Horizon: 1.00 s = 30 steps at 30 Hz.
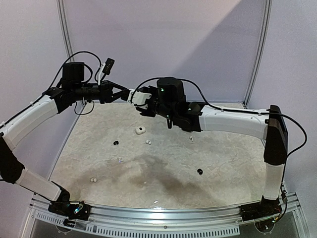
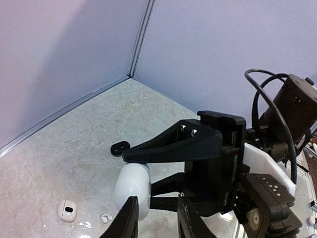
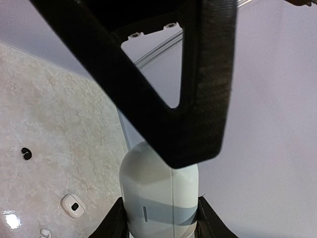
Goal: Insert the wireless bluetooth earbuds into the charging case
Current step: Pass from the right arm to the left
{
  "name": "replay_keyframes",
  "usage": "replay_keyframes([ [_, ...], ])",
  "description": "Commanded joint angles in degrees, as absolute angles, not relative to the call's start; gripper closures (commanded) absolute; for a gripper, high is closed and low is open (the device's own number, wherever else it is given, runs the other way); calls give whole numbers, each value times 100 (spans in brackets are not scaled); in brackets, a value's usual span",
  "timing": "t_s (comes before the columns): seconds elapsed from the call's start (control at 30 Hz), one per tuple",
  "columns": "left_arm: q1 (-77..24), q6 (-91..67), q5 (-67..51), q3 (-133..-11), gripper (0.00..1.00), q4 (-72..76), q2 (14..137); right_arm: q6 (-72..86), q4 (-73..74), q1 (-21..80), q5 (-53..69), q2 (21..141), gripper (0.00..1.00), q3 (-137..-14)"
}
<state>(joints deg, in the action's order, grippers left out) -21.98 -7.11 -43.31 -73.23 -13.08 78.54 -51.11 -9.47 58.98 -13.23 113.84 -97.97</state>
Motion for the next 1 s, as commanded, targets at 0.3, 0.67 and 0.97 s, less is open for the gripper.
replay_keyframes([
  [0.3, -2297, -439, -4208, -7275, 59, -1646, 7932, -4890, -1572, 6069, -1047, 11407, 76, -10076],
  [0.67, -2013, -188, -4729, -7128, 46, -1926, 7747, -4844, -1682, 6064, -1079, 11396, 76, -10086],
  [0.97, -2027, -608, -4933, -7102, 54, -1358, 7717, -4879, -1627, 6071, -975, 11433, 76, -10089],
])
